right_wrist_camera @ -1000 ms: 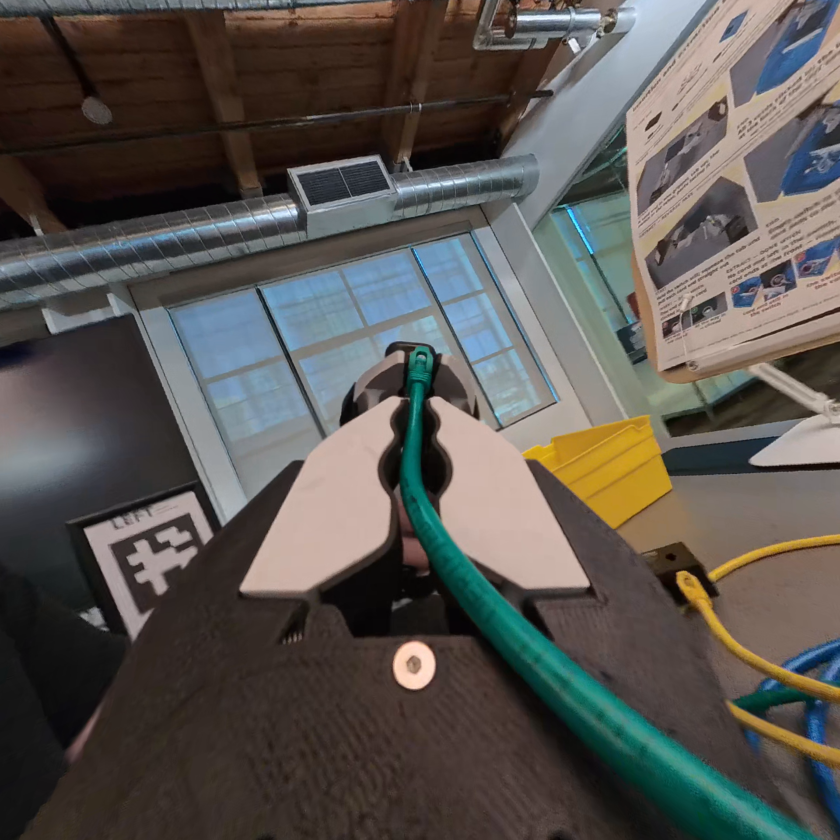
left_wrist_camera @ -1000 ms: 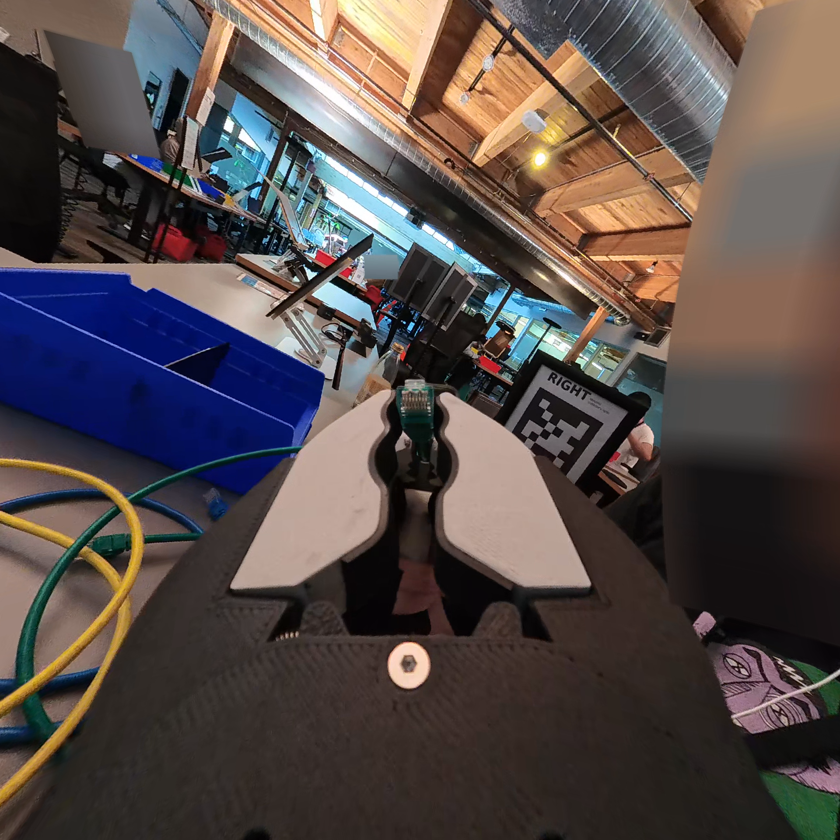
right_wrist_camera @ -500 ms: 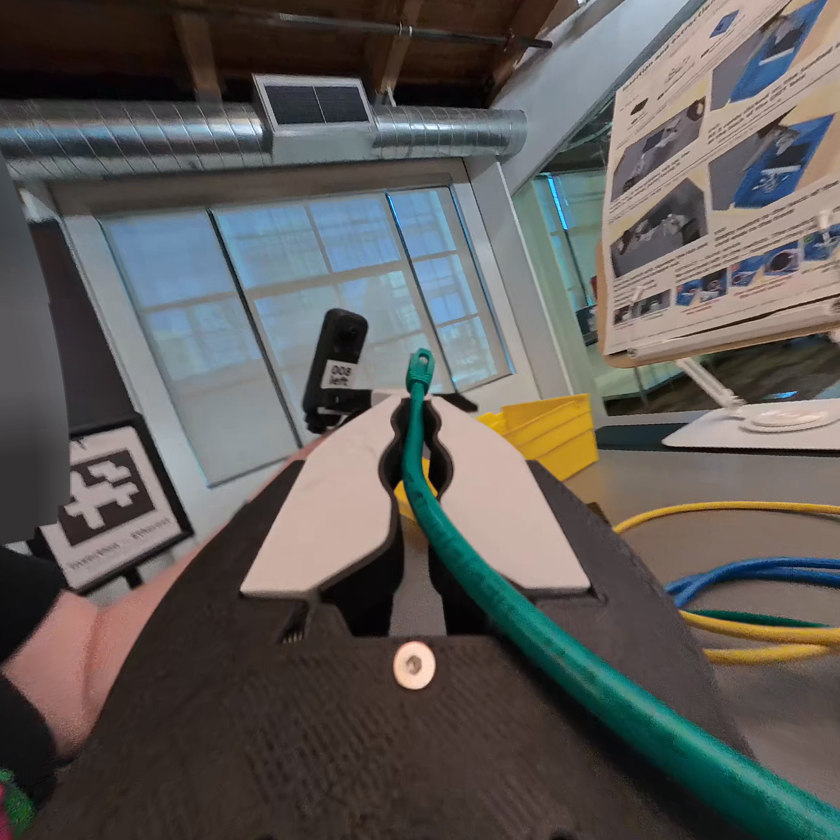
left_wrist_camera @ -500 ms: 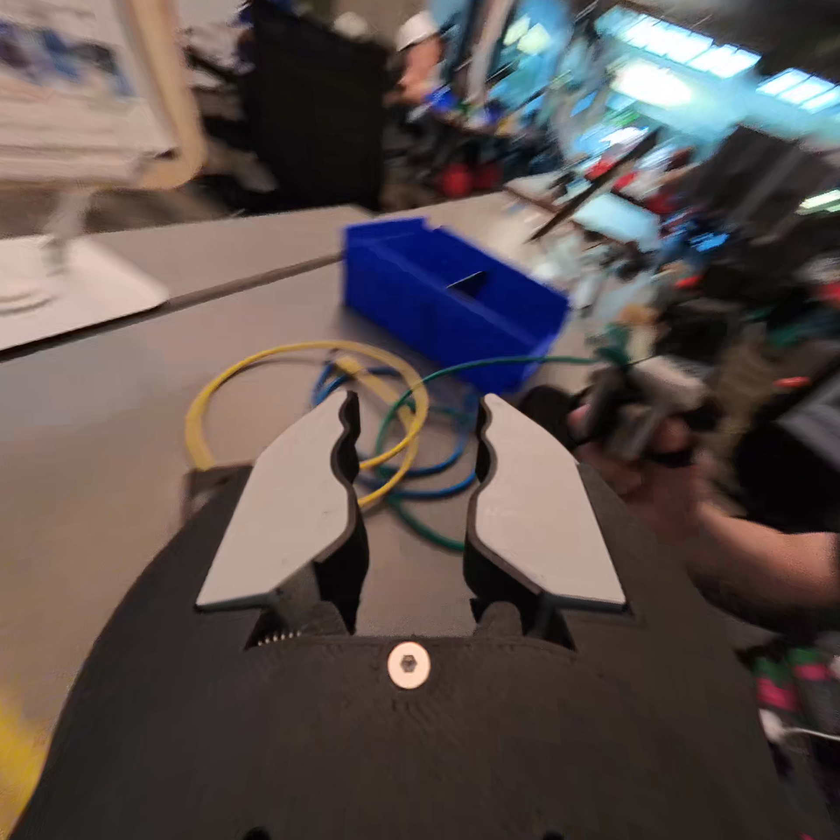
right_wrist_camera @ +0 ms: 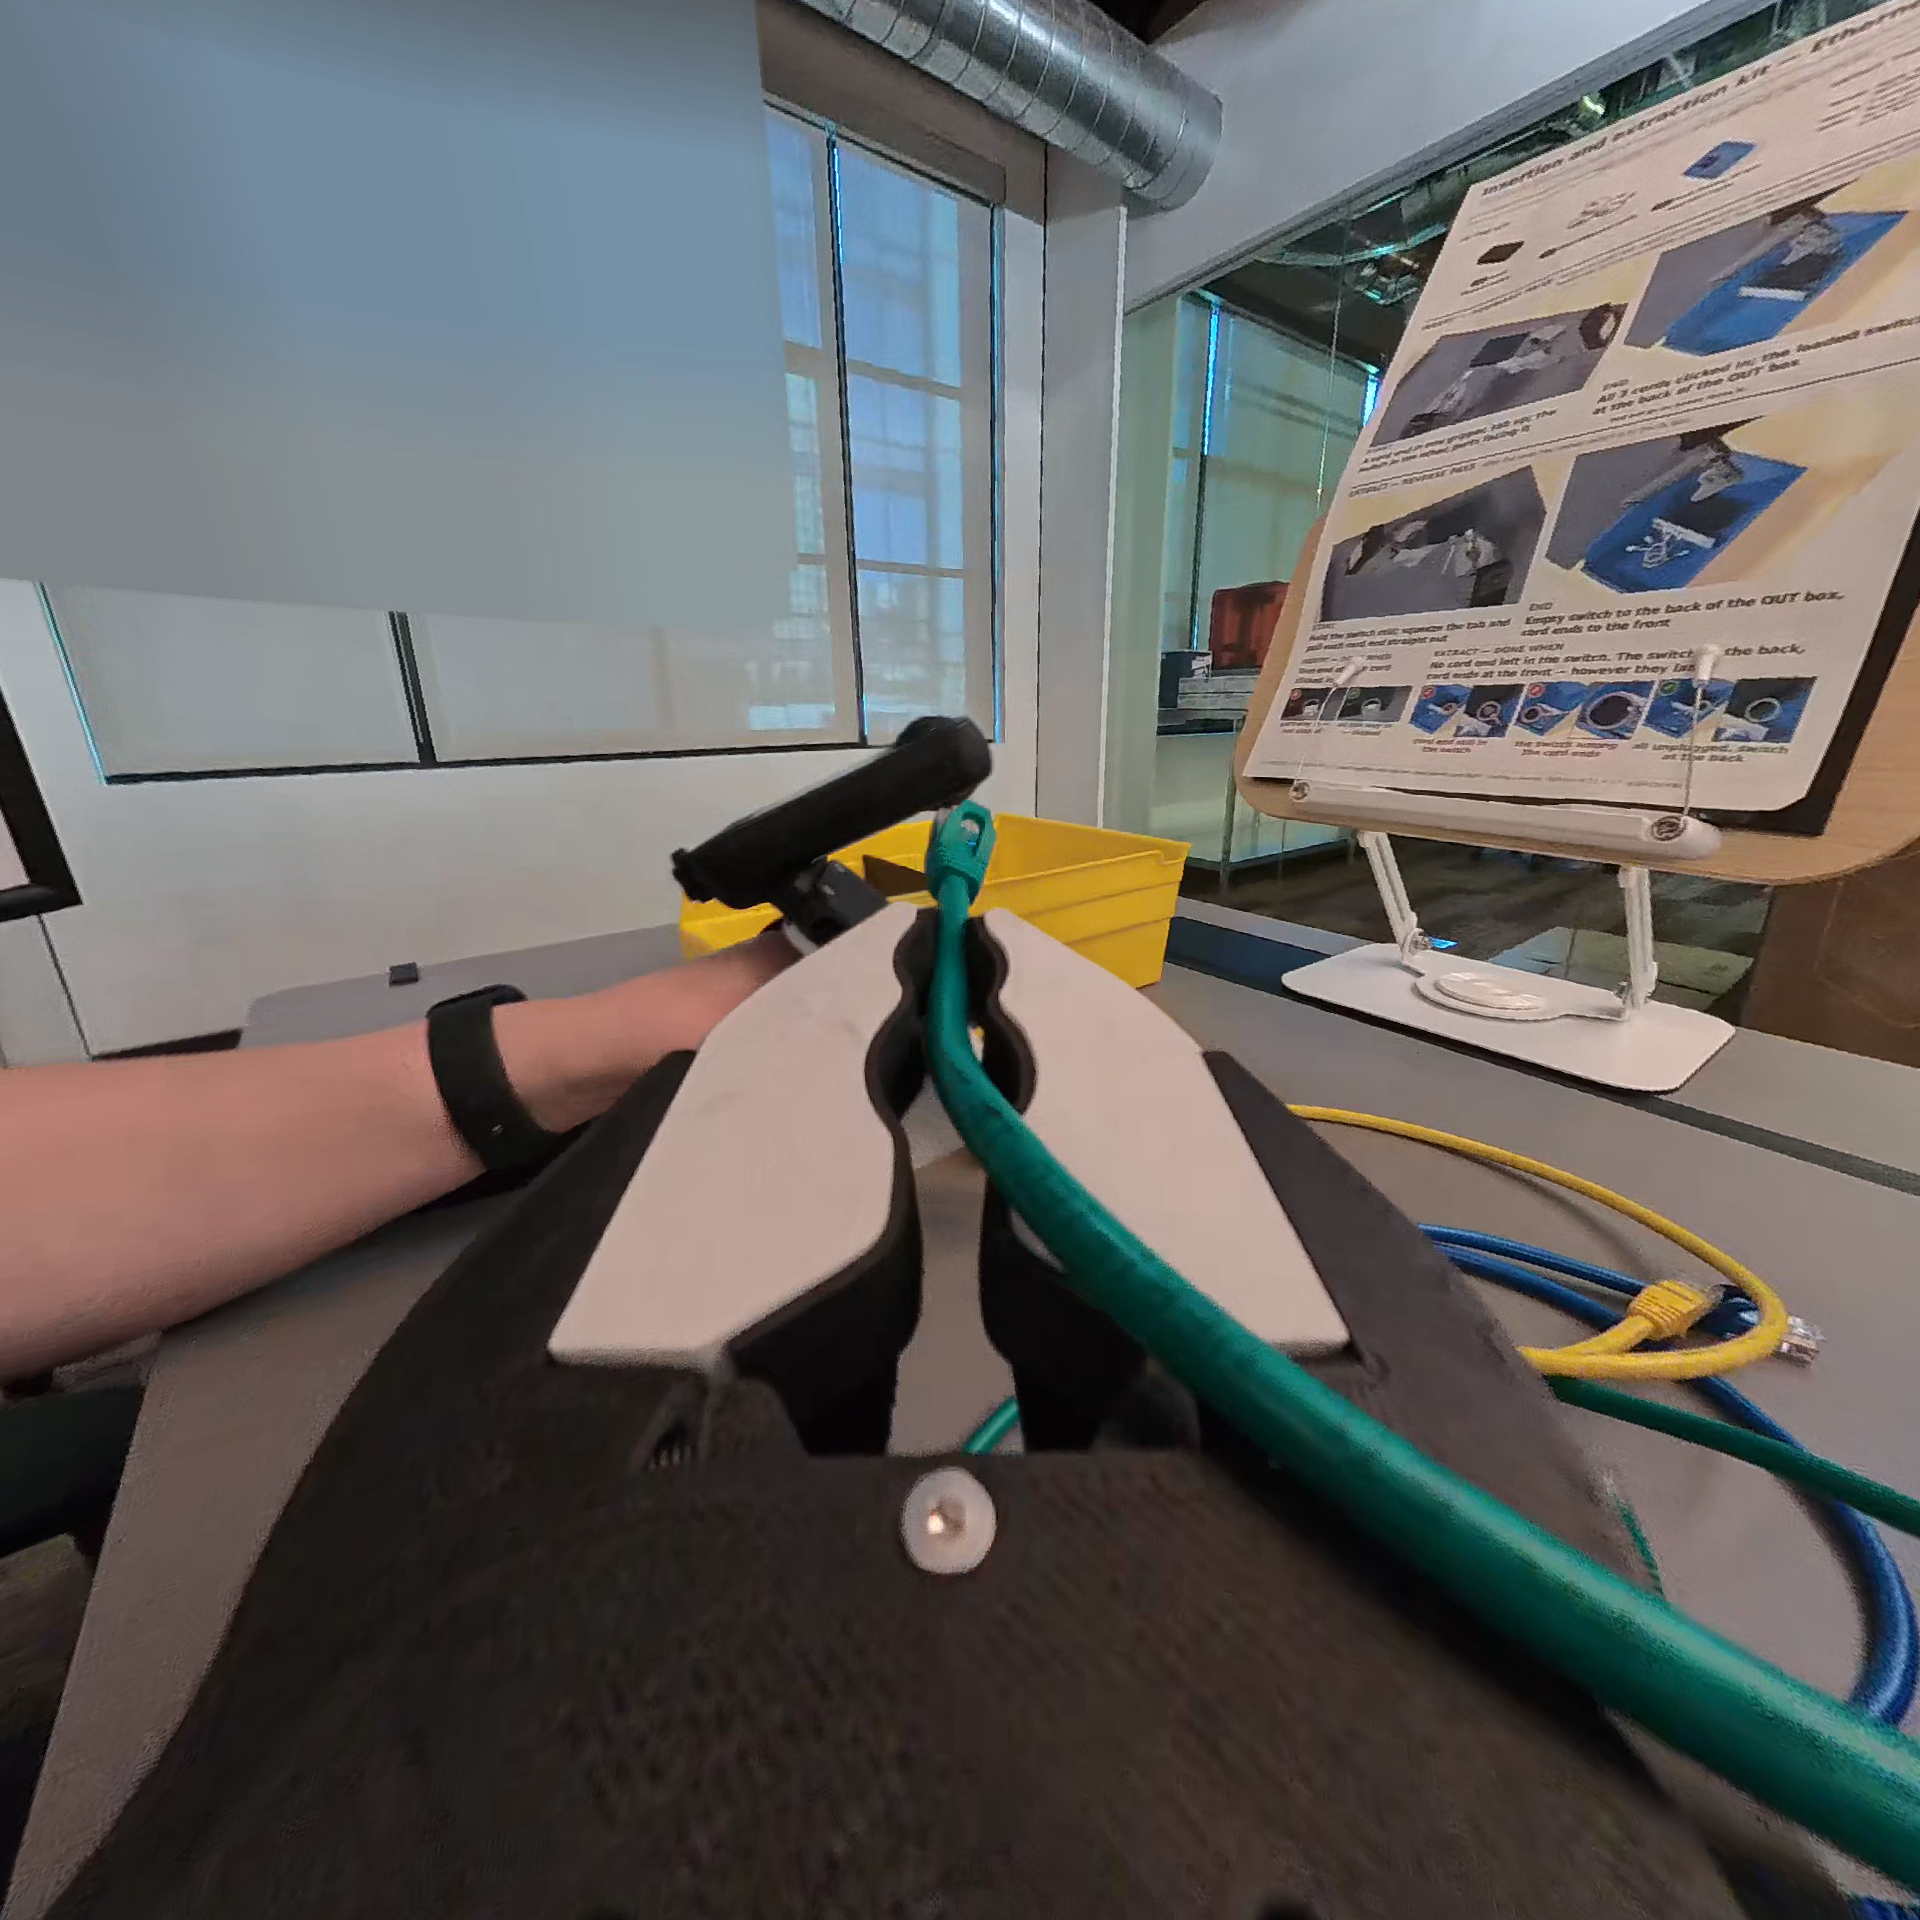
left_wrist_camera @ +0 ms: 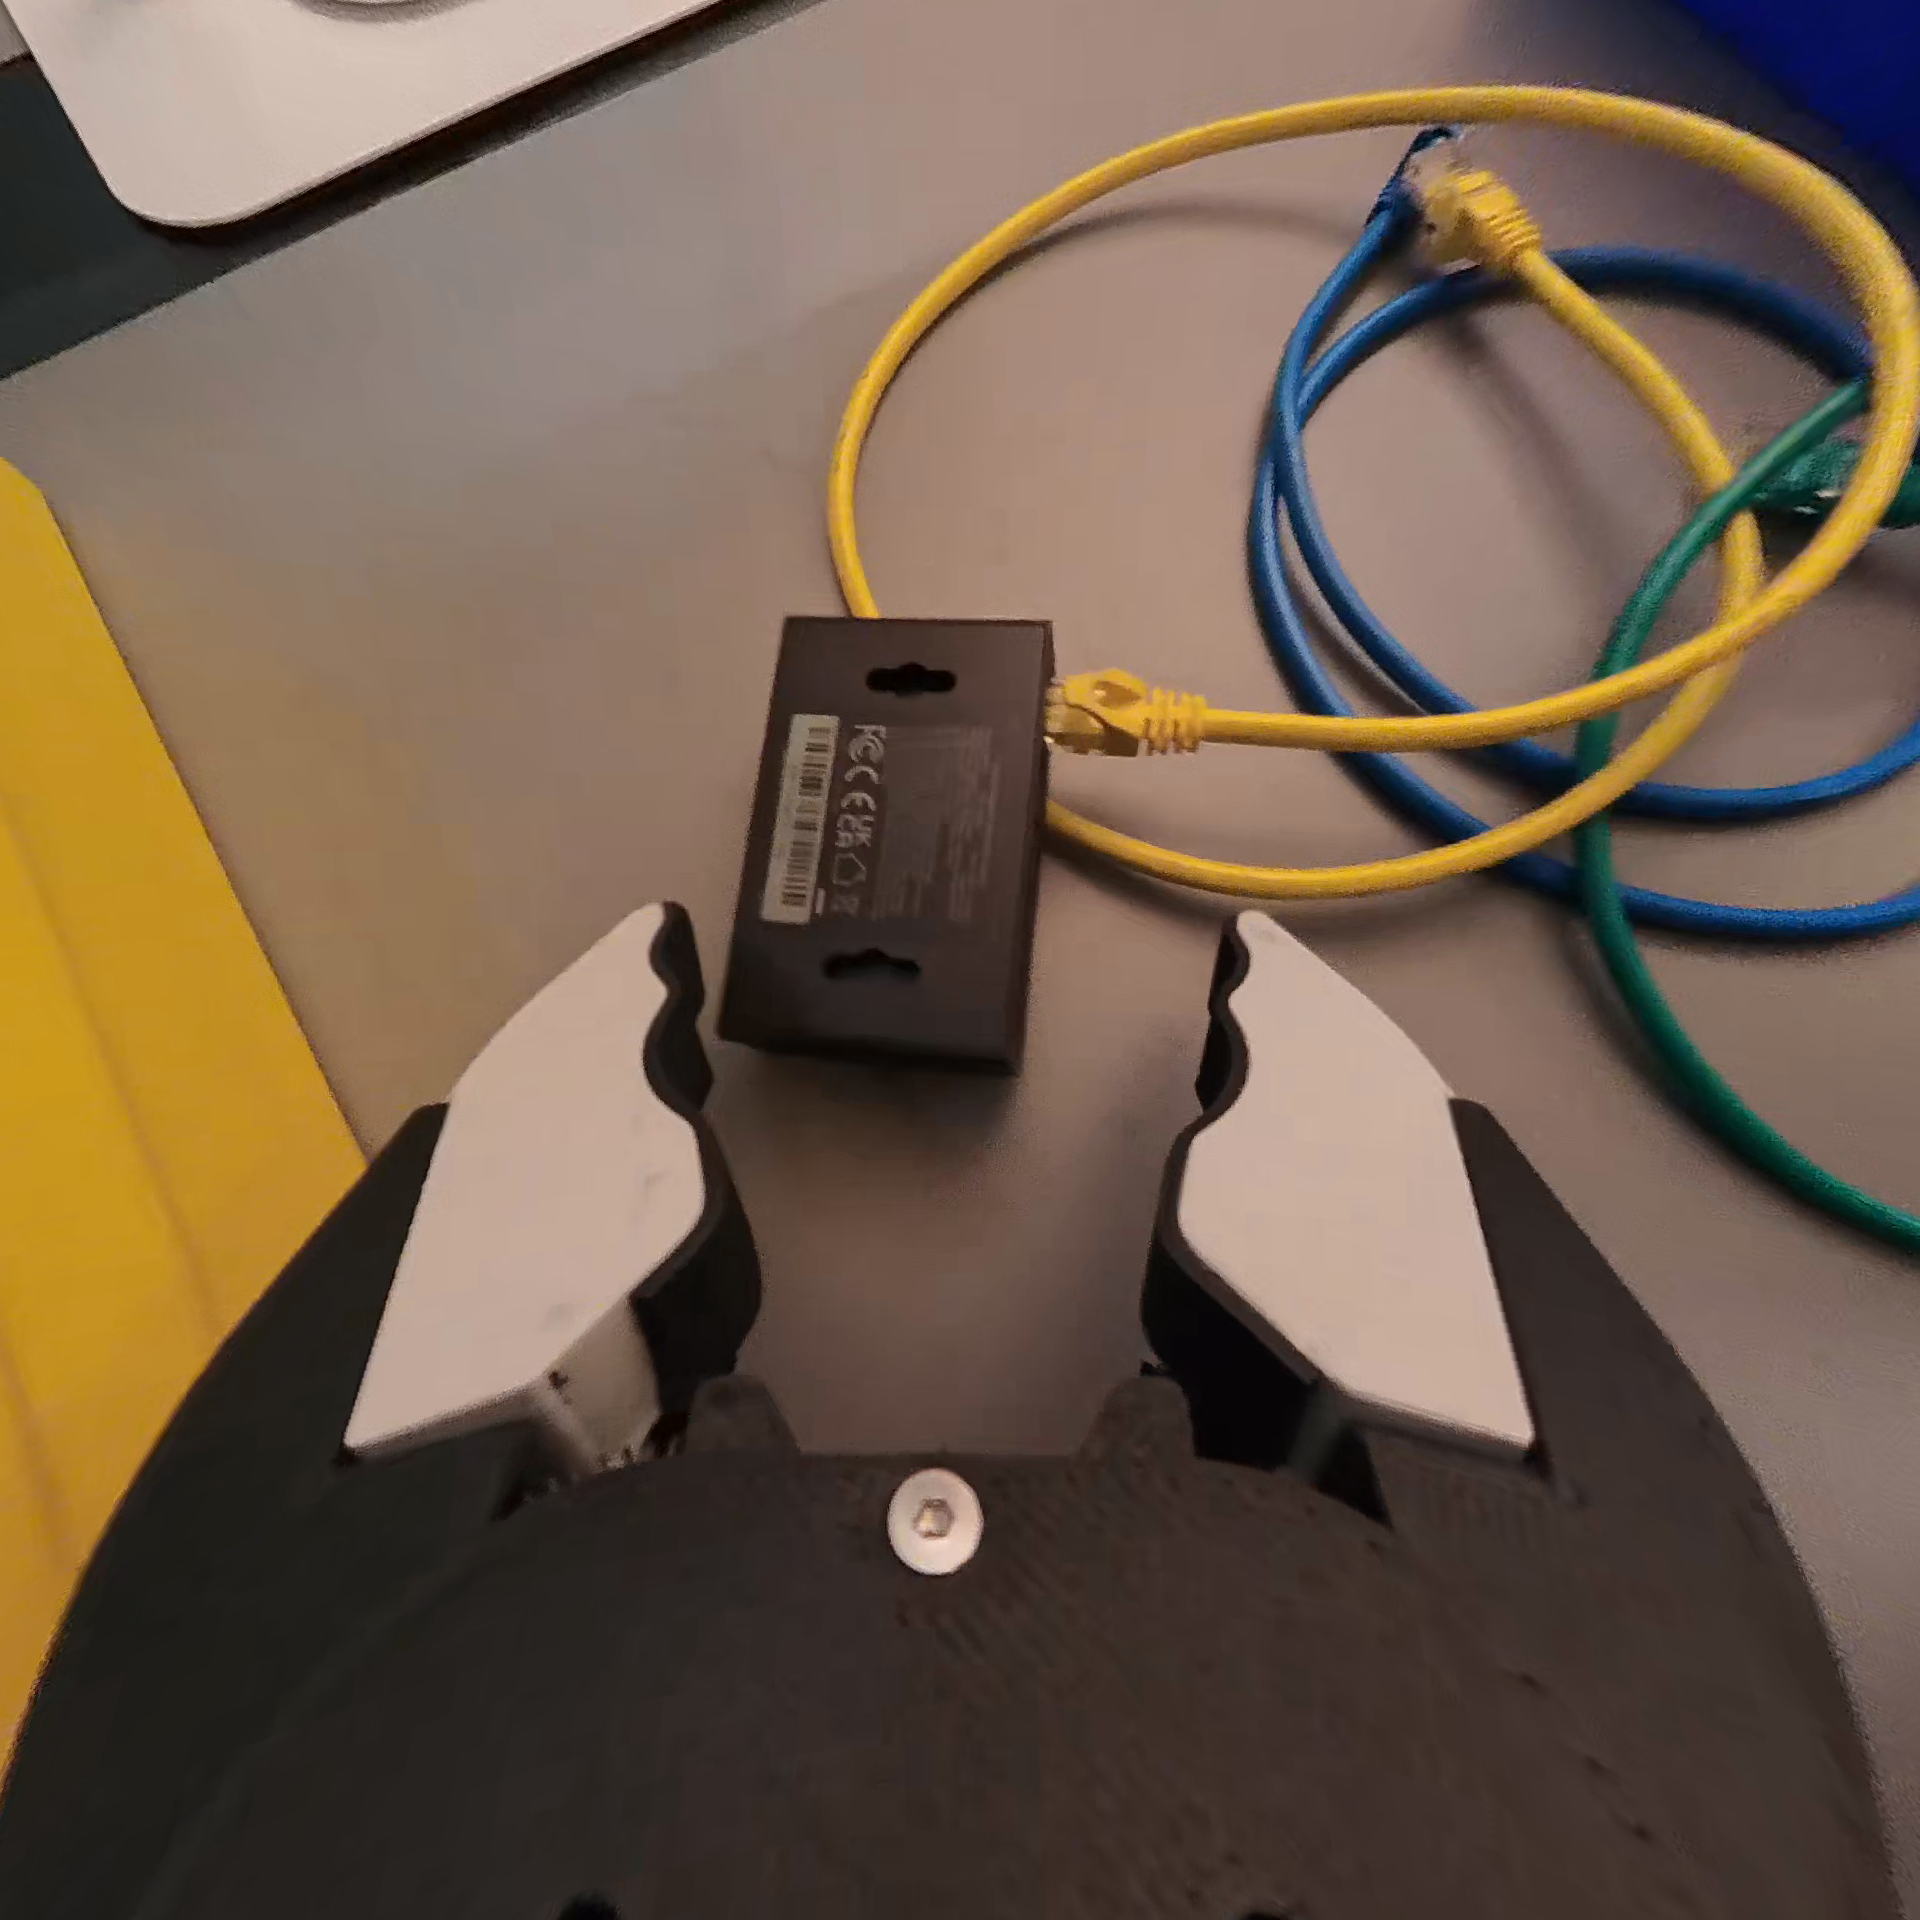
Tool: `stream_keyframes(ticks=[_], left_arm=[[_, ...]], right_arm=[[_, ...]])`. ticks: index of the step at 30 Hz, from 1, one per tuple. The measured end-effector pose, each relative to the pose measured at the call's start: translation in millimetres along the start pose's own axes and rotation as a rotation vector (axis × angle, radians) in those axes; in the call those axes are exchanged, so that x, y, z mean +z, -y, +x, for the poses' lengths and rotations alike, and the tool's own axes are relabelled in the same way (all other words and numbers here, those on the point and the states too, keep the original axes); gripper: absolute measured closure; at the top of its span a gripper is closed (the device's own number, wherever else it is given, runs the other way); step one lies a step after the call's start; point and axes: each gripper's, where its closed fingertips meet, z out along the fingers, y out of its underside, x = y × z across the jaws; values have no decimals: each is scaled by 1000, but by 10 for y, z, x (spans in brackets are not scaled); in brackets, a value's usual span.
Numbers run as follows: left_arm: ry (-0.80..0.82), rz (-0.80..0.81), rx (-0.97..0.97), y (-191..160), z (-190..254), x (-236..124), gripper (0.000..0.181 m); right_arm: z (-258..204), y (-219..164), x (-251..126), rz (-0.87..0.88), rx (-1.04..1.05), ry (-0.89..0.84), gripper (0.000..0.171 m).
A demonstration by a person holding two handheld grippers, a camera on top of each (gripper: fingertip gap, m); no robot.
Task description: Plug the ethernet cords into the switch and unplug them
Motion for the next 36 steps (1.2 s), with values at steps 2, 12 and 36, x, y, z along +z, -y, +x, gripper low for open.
stream_keyframes(ticks=[2,12,36], left_arm=[[-5,-54,-8,-15,-44,71,90],[-19,-205,-7,-145,-100,203,103],[-59,249,70,993,60,-1064,121]], right_arm=[[-3,-7,-12,-2,-9,-2,165],[44,-27,-12,-9,24,-4,165],[37,148,727,-151,-603,-168,165]])
